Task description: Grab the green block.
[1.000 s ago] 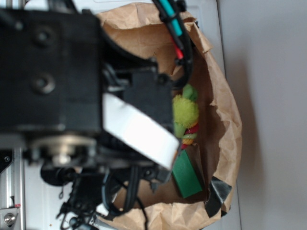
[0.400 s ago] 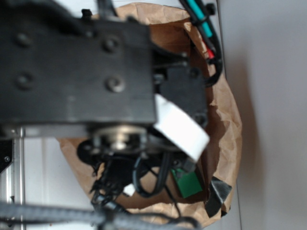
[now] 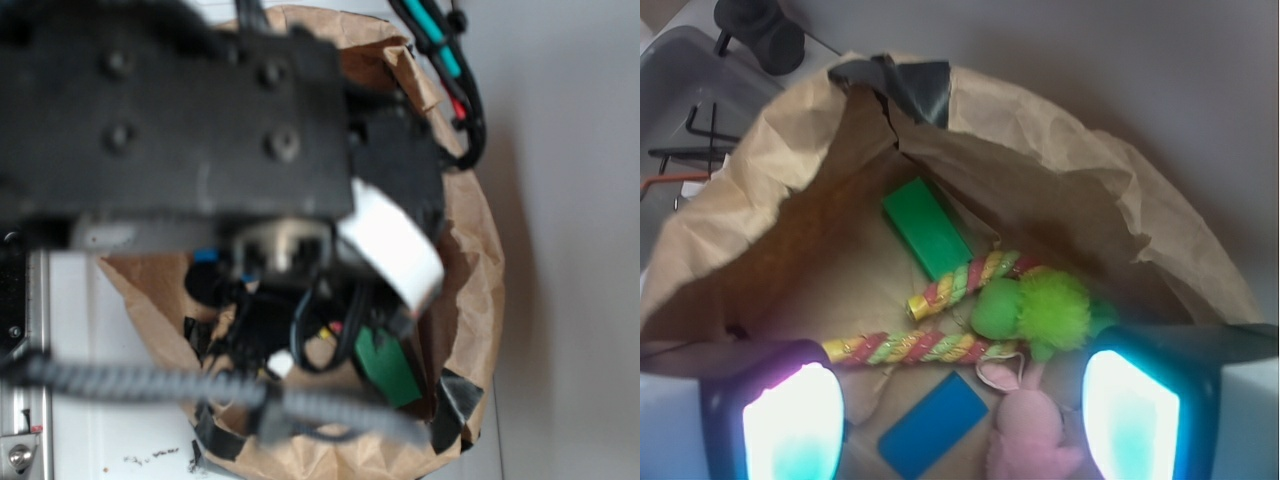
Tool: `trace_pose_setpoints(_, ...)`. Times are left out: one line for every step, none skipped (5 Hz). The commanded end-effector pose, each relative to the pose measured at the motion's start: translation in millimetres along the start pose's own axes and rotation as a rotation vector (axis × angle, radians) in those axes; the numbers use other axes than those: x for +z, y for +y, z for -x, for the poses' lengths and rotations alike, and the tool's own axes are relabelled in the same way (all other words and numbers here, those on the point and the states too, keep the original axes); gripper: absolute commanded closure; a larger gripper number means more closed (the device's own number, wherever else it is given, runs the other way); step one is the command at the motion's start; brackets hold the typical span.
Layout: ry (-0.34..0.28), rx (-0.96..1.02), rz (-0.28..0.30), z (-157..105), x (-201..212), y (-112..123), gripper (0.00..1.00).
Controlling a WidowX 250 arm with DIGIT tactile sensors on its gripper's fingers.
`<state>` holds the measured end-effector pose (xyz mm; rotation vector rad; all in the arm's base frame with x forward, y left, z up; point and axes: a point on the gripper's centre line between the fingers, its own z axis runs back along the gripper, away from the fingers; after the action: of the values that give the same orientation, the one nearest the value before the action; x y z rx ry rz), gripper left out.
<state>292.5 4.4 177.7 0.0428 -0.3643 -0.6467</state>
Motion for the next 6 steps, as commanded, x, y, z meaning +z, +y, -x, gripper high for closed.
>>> trace_pose_setpoints(0.003,-0.149,-0.001,-7,-20,-4,0.0)
trace_pose_setpoints(0.012,-0.185,0.03,-11,-30,-12,0.0)
trace_pose_setpoints(-0.019,-0.237,0.096,-20,-38,-22,0.0)
trace_pose_setpoints(-0.046,-0.279,0.1,-26,-42,-33,0.0)
trace_pose_setpoints(-0.076,-0.315,0.058,-28,-42,-45,0.0)
trace_pose_setpoints(-0.076,-0.315,0.058,-28,-42,-45,0.0)
